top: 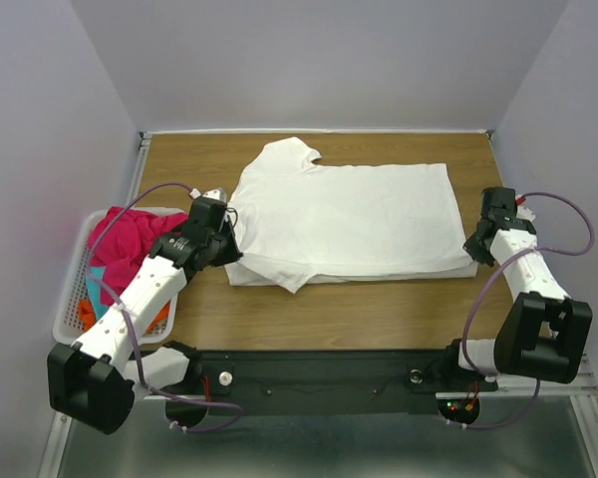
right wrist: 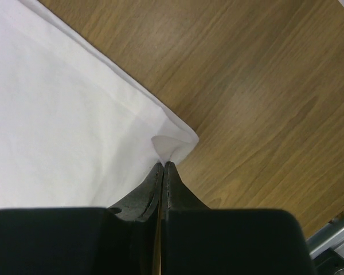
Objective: Fold and stack the t-shirts
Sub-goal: Fold the tshirt
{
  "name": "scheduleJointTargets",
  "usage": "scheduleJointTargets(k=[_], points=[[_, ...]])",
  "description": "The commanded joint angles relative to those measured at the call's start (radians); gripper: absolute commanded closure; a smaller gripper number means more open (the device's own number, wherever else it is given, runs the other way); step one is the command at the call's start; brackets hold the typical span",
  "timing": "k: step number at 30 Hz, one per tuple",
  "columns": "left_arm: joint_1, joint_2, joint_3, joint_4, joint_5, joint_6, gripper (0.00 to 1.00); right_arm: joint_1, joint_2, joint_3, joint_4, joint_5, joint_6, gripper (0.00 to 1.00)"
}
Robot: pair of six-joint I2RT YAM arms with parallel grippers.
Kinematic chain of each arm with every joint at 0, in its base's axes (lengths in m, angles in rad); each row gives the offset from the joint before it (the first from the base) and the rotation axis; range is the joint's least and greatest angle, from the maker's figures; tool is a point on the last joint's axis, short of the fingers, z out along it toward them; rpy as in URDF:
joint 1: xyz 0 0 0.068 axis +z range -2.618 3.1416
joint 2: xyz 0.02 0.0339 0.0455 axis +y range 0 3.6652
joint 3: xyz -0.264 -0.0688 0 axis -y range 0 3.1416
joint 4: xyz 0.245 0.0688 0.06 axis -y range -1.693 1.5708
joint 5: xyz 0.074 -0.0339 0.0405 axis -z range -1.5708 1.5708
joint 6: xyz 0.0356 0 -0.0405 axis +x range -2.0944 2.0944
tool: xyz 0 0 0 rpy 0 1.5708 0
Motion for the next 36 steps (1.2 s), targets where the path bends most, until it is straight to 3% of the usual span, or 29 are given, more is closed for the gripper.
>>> scheduleJointTargets(k=[1,15,36], points=[[-0.004,0.063,0.023,0.087,-0.085,0.055,1.00,-0.007,0.047,0.065,0.077,-0.002,-0.027,0.99],[-0.004,0.197,0.053,0.178,-0.108,0.119,1.00,-0.007,0.232,0.134,0.134,-0.048,-0.048,0.99],[-0.004,0.275,-0.023,0.267,-0.154,0.078,1.00,-0.006,0.341,0.154,0.191,-0.076,-0.045,0.99]])
